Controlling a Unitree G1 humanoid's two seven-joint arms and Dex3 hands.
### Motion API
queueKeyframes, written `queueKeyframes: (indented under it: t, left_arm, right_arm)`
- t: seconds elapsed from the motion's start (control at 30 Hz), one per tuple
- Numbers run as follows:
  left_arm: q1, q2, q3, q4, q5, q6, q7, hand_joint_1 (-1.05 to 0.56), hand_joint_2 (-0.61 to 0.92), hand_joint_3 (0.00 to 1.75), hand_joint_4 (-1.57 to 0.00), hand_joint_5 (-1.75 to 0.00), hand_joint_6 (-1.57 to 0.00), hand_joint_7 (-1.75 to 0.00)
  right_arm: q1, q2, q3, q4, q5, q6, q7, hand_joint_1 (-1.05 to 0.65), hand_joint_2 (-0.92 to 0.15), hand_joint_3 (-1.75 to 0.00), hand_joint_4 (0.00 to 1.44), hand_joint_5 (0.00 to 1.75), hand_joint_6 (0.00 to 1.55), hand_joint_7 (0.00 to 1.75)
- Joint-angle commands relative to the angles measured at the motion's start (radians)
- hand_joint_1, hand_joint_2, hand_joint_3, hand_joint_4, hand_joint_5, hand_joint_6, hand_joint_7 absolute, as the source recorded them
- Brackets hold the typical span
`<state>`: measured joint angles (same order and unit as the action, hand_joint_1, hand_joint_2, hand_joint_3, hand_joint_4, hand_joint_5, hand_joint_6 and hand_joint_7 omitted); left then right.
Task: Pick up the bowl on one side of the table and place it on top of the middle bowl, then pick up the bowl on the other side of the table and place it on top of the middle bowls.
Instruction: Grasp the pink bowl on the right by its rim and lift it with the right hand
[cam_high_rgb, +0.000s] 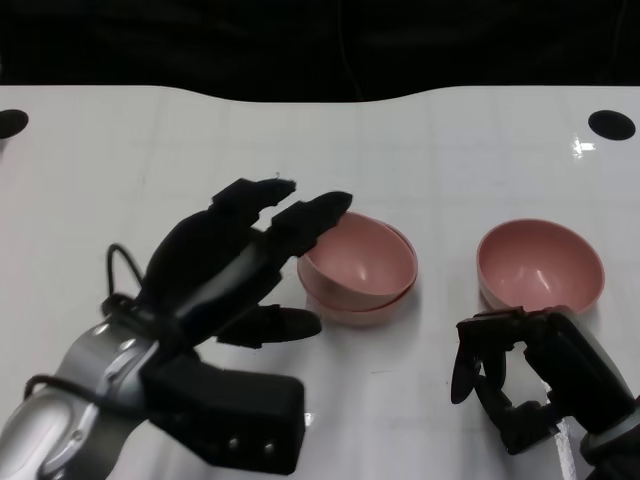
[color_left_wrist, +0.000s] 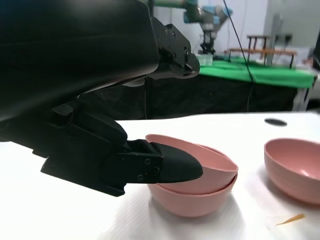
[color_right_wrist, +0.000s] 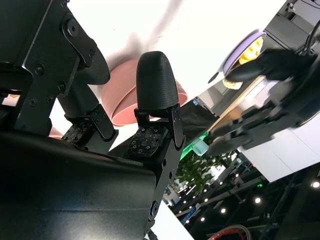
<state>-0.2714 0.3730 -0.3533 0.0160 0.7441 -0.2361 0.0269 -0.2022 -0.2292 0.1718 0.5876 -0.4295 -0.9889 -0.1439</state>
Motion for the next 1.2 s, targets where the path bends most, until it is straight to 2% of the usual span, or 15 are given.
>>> queueKeyframes:
  t: [0.03,0.17,0.3,0.43,0.5,0.53,0.57,0.63,0.73,0.97,1.0,1.03,1.07,1.13,1.2]
  left_arm:
    - [0.073,0.029,0.058,-0.014,-0.035,-0.078,0.092,-0.64,0.92,0.35,-0.11,-0.56,-0.3,-0.07]
    - [0.136,0.033,0.1,0.004,-0.052,-0.157,0.173,-0.61,0.92,0.33,-0.16,-0.6,-0.35,-0.09]
    - [0.198,0.03,0.137,0.033,-0.073,-0.238,0.251,-0.55,0.92,0.27,-0.32,-0.68,-0.47,-0.13]
    - [0.201,0.026,0.145,0.046,-0.071,-0.261,0.262,-0.54,0.92,0.26,-0.34,-0.68,-0.49,-0.13]
    - [0.223,0.022,0.156,0.061,-0.094,-0.29,0.278,-0.52,0.92,0.24,-0.38,-0.69,-0.52,-0.14]
    - [0.273,0.011,0.176,0.092,-0.131,-0.352,0.325,-0.51,0.92,0.23,-0.4,-0.7,-0.54,-0.15]
    - [0.308,0.003,0.191,0.117,-0.157,-0.4,0.359,-0.39,0.92,0.2,-0.63,-0.8,-0.75,-0.24]
    - [0.35,-0.012,0.211,0.161,-0.193,-0.485,0.41,-0.29,0.92,0.18,-0.77,-0.88,-0.88,-0.3]
    - [0.37,-0.03,0.231,0.197,-0.209,-0.565,0.44,-0.17,0.89,0.23,-0.75,-1.18,-0.96,-0.38]
    - [0.376,-0.058,0.258,0.216,-0.212,-0.615,0.434,-0.16,0.86,0.29,-0.74,-1.25,-0.96,-0.4]
    - [0.391,-0.078,0.251,0.237,-0.298,-0.631,0.402,-0.12,0.74,0.5,-0.76,-1.32,-0.98,-0.49]
    - [0.4,-0.092,0.245,0.26,-0.367,-0.647,0.373,-0.03,0.51,1.09,-0.85,-1.51,-0.97,-0.94]
    - [0.405,-0.101,0.242,0.283,-0.42,-0.661,0.345,0.0,0.39,1.35,-0.89,-1.59,-0.94,-1.17]
    - [0.403,-0.11,0.244,0.315,-0.468,-0.682,0.306,0.03,0.29,1.55,-0.92,-1.7,-0.91,-1.41]
    - [0.401,-0.118,0.252,0.329,-0.487,-0.695,0.279,0.03,0.28,1.57,-0.92,-1.73,-0.89,-1.49]
  right_arm:
    - [0.008,-0.008,-0.003,-0.021,0.006,0.009,-0.001,0.25,0.04,-1.75,1.05,1.74,1.05,1.26]
    - [0.012,-0.008,-0.002,-0.029,0.009,0.016,0.003,0.24,0.04,-1.75,1.05,1.75,1.05,1.27]
    - [0.014,-0.006,-0.002,-0.035,0.014,0.018,0.006,0.24,0.04,-1.75,1.05,1.75,1.05,1.27]
    - [0.015,-0.006,-0.002,-0.037,0.014,0.02,0.006,0.24,0.04,-1.75,1.05,1.75,1.05,1.27]
    - [0.016,-0.006,-0.002,-0.039,0.015,0.021,0.007,0.24,0.04,-1.75,1.05,1.75,1.05,1.27]
    - [0.018,-0.006,-0.004,-0.044,0.023,0.021,0.011,0.24,0.04,-1.75,1.05,1.75,1.05,1.27]
    - [0.019,-0.006,-0.005,-0.048,0.03,0.021,0.014,0.22,0.03,-1.75,1.05,1.75,1.05,1.27]
    - [0.022,-0.008,-0.008,-0.055,0.039,0.024,0.02,0.21,0.02,-1.75,1.05,1.75,1.05,1.27]
    - [0.024,-0.011,-0.01,-0.063,0.042,0.029,0.026,0.2,0.02,-1.75,1.04,1.75,1.04,1.27]
    - [0.026,-0.009,-0.012,-0.069,0.044,0.034,0.032,0.2,0.02,-1.75,1.03,1.75,1.04,1.27]
    - [0.022,-0.009,-0.012,-0.062,0.043,0.031,0.029,0.2,0.02,-1.75,1.03,1.75,1.04,1.27]
    - [0.019,-0.009,-0.013,-0.057,0.042,0.028,0.027,0.21,0.02,-1.75,1.04,1.75,1.04,1.27]
    - [0.018,-0.009,-0.014,-0.055,0.04,0.027,0.023,0.21,0.02,-1.75,1.04,1.75,1.04,1.27]
    - [0.021,-0.009,-0.018,-0.06,0.043,0.031,0.023,0.22,0.02,-1.75,1.04,1.75,1.03,1.26]
    - [0.023,-0.008,-0.02,-0.064,0.047,0.034,0.025,0.22,0.03,-1.75,1.03,1.75,1.03,1.26]
